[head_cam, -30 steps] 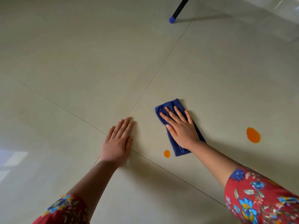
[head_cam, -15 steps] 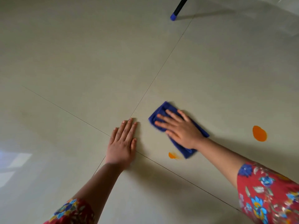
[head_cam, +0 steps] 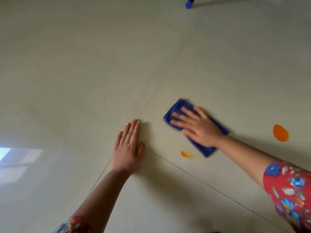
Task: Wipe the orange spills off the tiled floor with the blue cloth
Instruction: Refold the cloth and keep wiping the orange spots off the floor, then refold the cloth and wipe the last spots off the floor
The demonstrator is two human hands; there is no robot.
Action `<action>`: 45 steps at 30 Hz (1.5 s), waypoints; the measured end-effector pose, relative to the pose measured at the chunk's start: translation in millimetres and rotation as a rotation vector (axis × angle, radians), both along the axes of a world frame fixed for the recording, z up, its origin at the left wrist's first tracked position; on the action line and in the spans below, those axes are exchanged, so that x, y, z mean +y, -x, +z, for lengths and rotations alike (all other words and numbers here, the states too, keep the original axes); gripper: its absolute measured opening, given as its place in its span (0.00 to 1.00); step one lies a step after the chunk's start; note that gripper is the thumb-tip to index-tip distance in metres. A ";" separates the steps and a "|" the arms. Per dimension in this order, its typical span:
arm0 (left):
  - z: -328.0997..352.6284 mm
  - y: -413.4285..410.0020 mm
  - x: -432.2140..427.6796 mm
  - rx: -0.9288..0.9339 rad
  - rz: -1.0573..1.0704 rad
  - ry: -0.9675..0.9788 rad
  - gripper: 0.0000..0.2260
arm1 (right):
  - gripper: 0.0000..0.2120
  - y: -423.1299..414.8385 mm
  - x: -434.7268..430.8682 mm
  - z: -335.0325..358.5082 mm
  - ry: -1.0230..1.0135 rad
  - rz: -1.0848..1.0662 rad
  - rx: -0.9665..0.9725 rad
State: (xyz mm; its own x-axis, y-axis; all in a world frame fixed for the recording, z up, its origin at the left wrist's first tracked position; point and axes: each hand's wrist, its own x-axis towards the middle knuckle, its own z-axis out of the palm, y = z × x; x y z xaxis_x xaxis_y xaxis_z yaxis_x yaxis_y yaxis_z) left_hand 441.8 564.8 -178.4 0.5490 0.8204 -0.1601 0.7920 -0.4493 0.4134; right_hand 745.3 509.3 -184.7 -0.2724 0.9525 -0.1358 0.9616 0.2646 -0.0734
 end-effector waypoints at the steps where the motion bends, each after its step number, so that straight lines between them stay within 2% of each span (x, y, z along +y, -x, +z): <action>1: -1.2 2.1 -7.0 0.009 0.006 0.007 0.28 | 0.24 -16.2 1.6 2.2 -0.013 -0.132 -0.015; 3: -4.4 2.9 -13.7 0.040 0.018 -0.016 0.27 | 0.24 -24.2 20.8 8.0 -0.056 -0.367 -0.037; 5: -7.2 1.5 -15.2 0.062 0.020 -0.044 0.27 | 0.26 5.3 37.1 9.1 -0.066 -0.458 -0.026; 7: -7.8 0.7 -15.4 0.064 0.015 -0.054 0.27 | 0.27 44.6 22.5 -1.7 -0.099 -0.303 -0.003; 9: -6.9 1.6 -13.6 0.061 0.000 -0.048 0.27 | 0.27 68.4 -26.8 -12.2 -0.084 0.011 0.027; 11: -7.7 2.4 -12.3 0.056 -0.008 -0.047 0.27 | 0.27 61.1 -72.9 -9.8 -0.003 0.256 0.056; 12: -7.7 2.6 -12.1 0.054 -0.007 -0.043 0.27 | 0.27 46.1 -81.8 -5.4 0.026 0.295 0.050; 14: -7.4 0.9 -14.0 0.051 -0.004 -0.045 0.27 | 0.26 9.3 -77.5 -0.6 0.007 0.130 -0.005; 17: -6.7 0.2 -14.5 0.067 0.003 -0.051 0.27 | 0.26 -7.2 -31.4 8.8 -0.047 -0.444 -0.040; 18: -5.6 -0.2 -14.3 0.066 -0.002 -0.047 0.27 | 0.26 4.4 -17.7 11.5 -0.047 -0.561 -0.024; 19: -3.5 -0.6 -15.7 0.063 -0.003 -0.041 0.28 | 0.26 21.1 -12.3 12.5 -0.047 -0.579 -0.014; 20: -2.0 -0.4 -15.9 0.060 -0.001 -0.034 0.28 | 0.26 40.8 -14.6 9.3 -0.057 -0.498 -0.011; 24: 5.1 -1.8 -15.7 0.029 0.013 -0.006 0.27 | 0.26 84.7 -93.7 -6.2 -0.027 0.099 0.035; 26: 6.6 -3.6 -17.4 -0.003 0.034 0.014 0.28 | 0.26 57.3 -117.0 -2.6 0.019 0.209 0.047; 28: 7.1 -5.1 -25.5 -0.015 0.045 0.030 0.28 | 0.26 14.9 -117.6 1.8 0.018 0.115 -0.028; 31: 6.3 -17.9 -43.7 -0.049 -0.016 0.034 0.28 | 0.25 -24.8 -91.8 15.2 -0.012 -0.330 -0.087; 33: 3.3 -28.3 -54.0 -0.088 -0.076 0.063 0.28 | 0.27 -4.5 -75.6 15.0 -0.039 -0.557 -0.064; 34: 3.0 -33.3 -58.3 -0.104 -0.100 0.077 0.28 | 0.27 14.3 -78.9 10.8 -0.055 -0.574 -0.037; 35: 2.6 -37.4 -61.4 -0.116 -0.116 0.087 0.28 | 0.27 33.7 -91.4 3.7 -0.069 -0.495 -0.015; 38: 3.3 -47.3 -65.7 -0.093 -0.183 0.091 0.29 | 0.26 50.6 -162.2 -5.9 0.001 -0.059 0.017; 40: 1.8 -47.9 -64.2 -0.070 -0.226 0.081 0.30 | 0.25 19.5 -182.5 0.8 0.041 0.019 0.015; 42: 1.7 -48.0 -66.5 -0.043 -0.258 0.068 0.30 | 0.26 -19.1 -180.2 5.2 0.032 -0.176 -0.048; 45: 4.4 -51.4 -70.3 -0.036 -0.236 0.059 0.28 | 0.26 -45.0 -143.5 12.5 -0.012 -0.657 -0.081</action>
State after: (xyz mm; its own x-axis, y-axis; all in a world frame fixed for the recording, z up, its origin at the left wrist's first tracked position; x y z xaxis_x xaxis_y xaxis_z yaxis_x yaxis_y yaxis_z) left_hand 493.3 494.6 -173.9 0.7307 0.6582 -0.1812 0.6522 -0.5946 0.4701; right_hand 790.3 365.8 -172.2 0.3763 0.9187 -0.1199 0.9256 -0.3785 0.0054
